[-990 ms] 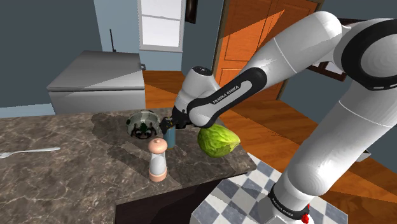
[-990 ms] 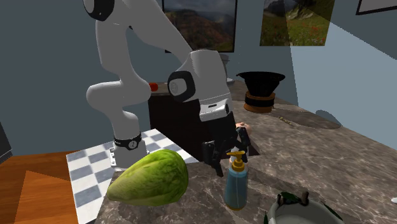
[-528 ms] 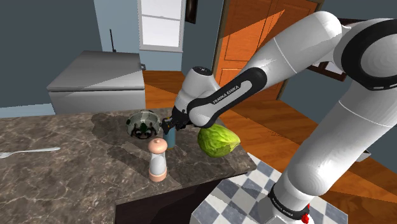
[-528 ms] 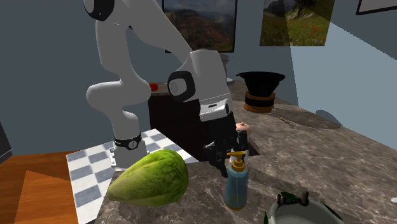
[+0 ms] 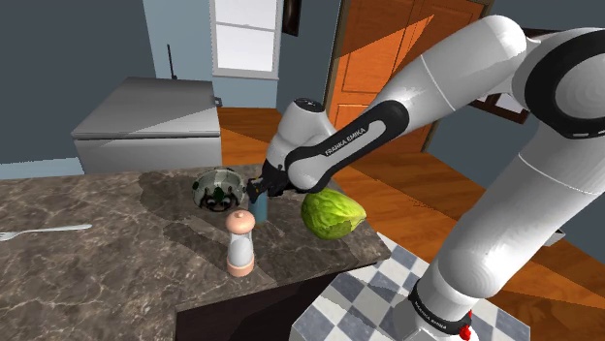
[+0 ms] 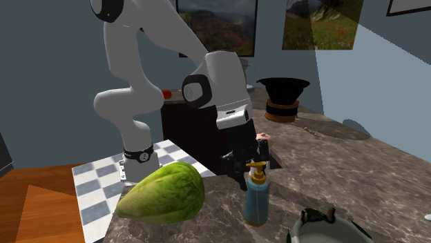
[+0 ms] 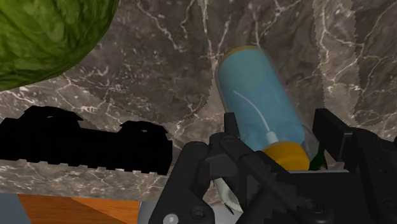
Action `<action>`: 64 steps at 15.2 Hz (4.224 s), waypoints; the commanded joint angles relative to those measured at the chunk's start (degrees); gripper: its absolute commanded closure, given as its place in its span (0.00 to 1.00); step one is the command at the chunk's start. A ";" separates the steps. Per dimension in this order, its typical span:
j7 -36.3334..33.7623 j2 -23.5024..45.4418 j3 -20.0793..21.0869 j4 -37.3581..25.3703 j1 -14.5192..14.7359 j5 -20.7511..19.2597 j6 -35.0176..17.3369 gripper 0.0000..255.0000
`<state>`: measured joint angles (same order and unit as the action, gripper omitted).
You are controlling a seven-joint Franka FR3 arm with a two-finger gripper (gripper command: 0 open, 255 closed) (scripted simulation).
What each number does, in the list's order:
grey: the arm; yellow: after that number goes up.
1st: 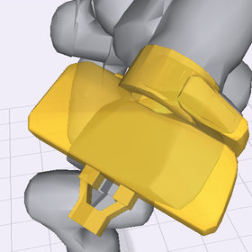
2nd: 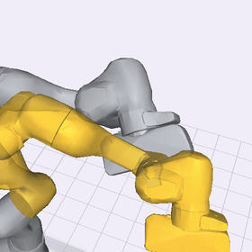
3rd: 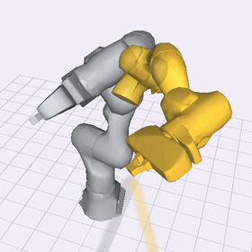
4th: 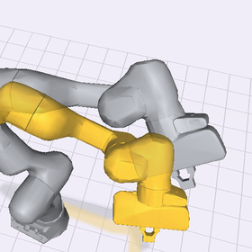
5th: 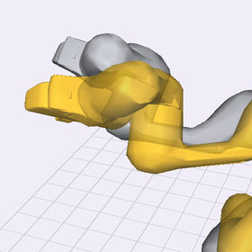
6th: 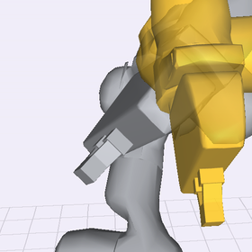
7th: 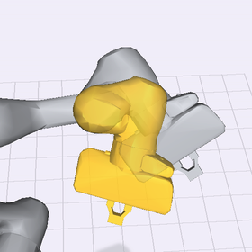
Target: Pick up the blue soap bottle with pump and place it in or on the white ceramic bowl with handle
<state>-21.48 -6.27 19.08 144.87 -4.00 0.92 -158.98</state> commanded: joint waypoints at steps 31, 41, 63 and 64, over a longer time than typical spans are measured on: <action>3.89 -12.98 -2.89 -13.53 1.48 4.69 26.18 1.00; -0.18 10.13 -1.13 -40.72 -0.32 -3.74 31.10 1.00; -2.92 24.55 -2.03 -47.76 1.27 -9.39 24.47 1.00; -3.09 24.91 -2.13 -47.03 1.31 -9.61 23.39 1.00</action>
<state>-24.36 18.27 17.02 97.40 -2.79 -8.46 -134.73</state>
